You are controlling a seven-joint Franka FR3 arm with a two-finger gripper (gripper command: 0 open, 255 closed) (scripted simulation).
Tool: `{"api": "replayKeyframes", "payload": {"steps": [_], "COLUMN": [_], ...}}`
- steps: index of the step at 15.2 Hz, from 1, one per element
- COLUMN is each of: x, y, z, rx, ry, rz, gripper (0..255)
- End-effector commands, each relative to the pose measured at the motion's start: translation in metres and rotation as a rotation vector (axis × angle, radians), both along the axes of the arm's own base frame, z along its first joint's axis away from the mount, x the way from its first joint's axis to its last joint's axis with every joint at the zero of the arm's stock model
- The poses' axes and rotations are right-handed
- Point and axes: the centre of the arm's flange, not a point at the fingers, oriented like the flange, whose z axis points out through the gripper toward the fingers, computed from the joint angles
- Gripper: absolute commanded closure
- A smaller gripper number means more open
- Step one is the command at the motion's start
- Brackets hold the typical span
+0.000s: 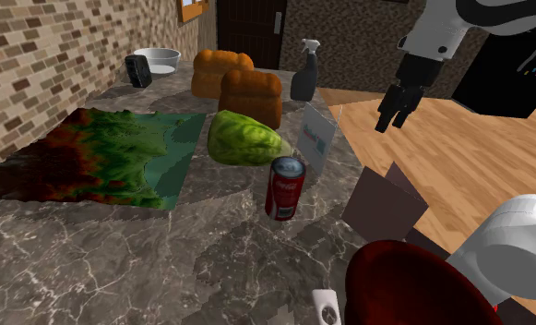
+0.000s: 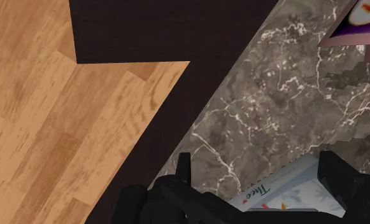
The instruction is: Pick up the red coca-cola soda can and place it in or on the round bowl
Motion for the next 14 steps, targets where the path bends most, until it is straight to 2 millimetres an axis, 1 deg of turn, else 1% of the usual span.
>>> {"api": "replayKeyframes", "payload": {"steps": [1,14], "x": [0.000,-0.002], "y": [0.000,0.174], "z": [0.000,-0.003], "rx": [0.000,-0.016], "ry": [0.000,-0.065], "rz": [0.000,-0.013], "gripper": [0,0]}}
